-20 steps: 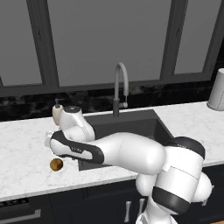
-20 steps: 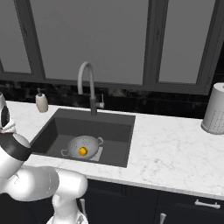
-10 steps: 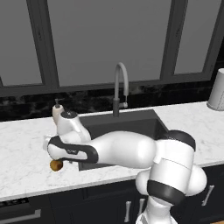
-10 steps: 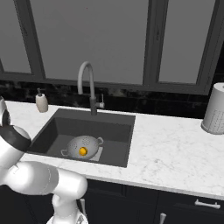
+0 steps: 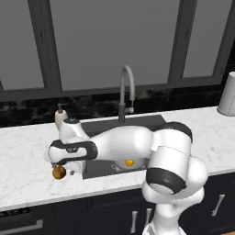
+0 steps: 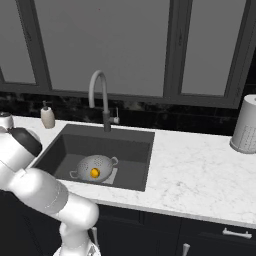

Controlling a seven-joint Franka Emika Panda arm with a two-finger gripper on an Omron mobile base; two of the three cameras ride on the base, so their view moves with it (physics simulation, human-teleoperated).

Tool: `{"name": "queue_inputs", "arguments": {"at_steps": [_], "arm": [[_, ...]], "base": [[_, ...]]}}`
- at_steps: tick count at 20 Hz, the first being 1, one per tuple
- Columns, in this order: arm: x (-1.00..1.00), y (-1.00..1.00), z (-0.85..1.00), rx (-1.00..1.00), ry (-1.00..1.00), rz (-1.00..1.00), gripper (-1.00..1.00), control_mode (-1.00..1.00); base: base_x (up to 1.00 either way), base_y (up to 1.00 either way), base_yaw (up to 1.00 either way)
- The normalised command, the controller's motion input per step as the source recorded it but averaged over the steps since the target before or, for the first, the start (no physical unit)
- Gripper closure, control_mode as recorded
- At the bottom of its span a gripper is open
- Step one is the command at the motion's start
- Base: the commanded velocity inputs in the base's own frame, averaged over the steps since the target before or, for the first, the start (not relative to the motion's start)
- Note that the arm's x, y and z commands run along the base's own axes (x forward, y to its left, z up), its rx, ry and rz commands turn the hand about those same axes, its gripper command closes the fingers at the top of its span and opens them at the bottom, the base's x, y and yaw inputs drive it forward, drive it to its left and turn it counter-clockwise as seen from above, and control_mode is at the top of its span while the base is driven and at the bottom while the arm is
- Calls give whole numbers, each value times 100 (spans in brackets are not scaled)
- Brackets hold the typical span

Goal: Put the colander in the sink, put the tangerine, pear in the colander, and turn on the sink faucet and pour water over the colander.

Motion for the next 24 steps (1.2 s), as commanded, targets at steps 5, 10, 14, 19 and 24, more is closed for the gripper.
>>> {"name": "queue_inputs", "arguments": {"at_steps": [5,10,14,19,24], "arm": [[21,14,-13,0,10,0,-100,-100],[13,16,-7,-4,0,0,-100,-100],[3,13,-16,-7,0,0,-100,-100],[0,8,-21,-6,0,0,-100,-100],[7,3,-15,-7,0,0,-100,-100]], "base": [[0,0,0],[0,0,0],[0,0,0],[0,0,0],[0,0,0]]}}
